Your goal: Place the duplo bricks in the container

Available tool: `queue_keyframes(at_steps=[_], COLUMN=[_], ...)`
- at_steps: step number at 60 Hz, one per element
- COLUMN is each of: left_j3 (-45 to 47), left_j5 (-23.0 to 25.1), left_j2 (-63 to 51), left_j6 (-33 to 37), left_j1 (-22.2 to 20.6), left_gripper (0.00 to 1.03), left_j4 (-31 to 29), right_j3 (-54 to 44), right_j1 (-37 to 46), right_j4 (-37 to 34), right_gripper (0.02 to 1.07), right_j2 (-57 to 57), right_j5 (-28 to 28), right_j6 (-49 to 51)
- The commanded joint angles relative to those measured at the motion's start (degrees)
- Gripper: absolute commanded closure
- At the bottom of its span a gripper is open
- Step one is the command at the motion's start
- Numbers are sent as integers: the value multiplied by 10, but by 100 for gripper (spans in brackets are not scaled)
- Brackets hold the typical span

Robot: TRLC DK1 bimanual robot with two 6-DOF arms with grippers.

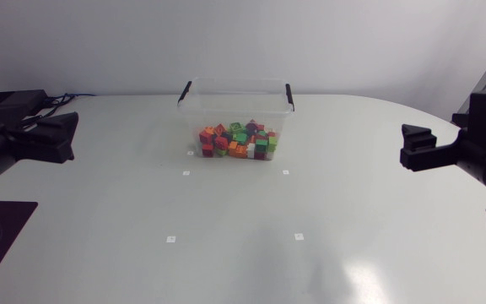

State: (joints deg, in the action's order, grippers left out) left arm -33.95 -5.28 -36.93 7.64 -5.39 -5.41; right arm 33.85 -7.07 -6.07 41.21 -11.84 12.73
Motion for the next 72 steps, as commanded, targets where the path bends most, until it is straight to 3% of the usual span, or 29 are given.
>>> queue_keyframes(at_steps=[1, 20, 72], left_j3=[38, 128, 329], left_j5=[-5, -5, 50], left_j2=[28, 146, 358], left_j6=[12, 19, -71], left_j1=[10, 31, 53], left_gripper=[6, 6, 6], left_j4=[10, 13, 52], right_j3=[-33, -102, -326], right_j1=[7, 35, 69], right_j4=[-3, -12, 57], right_gripper=[7, 7, 7], right_j2=[-29, -130, -398], right_j5=[0, 2, 112], right_j6=[12, 27, -119])
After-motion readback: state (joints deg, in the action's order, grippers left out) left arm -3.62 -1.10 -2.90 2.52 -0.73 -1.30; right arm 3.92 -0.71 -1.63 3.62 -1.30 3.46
